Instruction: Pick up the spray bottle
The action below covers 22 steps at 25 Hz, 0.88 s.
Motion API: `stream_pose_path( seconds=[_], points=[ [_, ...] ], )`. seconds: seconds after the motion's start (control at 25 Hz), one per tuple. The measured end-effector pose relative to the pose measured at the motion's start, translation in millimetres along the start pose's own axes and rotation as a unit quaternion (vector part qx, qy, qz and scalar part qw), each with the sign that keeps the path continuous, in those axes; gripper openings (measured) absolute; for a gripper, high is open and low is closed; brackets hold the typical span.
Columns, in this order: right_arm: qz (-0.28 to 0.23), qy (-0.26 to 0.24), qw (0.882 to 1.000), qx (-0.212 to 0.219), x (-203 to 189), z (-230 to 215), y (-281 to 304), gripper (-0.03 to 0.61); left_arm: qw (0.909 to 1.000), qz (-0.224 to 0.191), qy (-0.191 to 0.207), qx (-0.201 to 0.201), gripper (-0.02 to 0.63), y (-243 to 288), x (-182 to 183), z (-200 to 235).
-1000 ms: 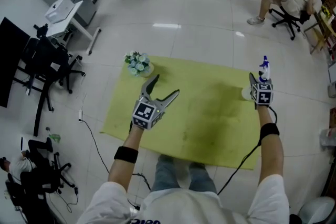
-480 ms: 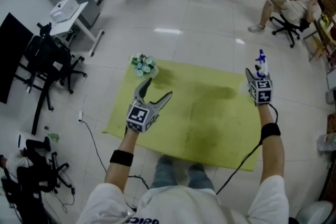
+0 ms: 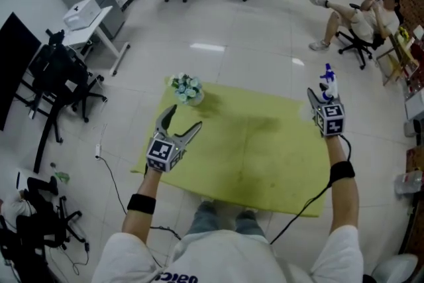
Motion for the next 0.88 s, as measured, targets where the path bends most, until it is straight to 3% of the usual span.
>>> stream_pose_path(
  seconds=[0.56,0.88],
  points=[
    [-0.023,0.002,0.999,-0.044,28,20,-82,0.216,0.9999,-0.015,0.003,0.003,0.426,-50,-8,45],
    [-0.023,0.043,0.996,-0.071,6,49,-128,0.216,0.9995,-0.029,-0.002,-0.009,0.426,-62,-12,39]
  ],
)
Point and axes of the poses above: the fingertips, and each gripper's own axes: y forward along the fingers, z to its left, x out of its top, the point moved 4 cm from there along -y, backward along the fingers, and after that the axes turned 2 degrees about -x, right-handed, at the moved point
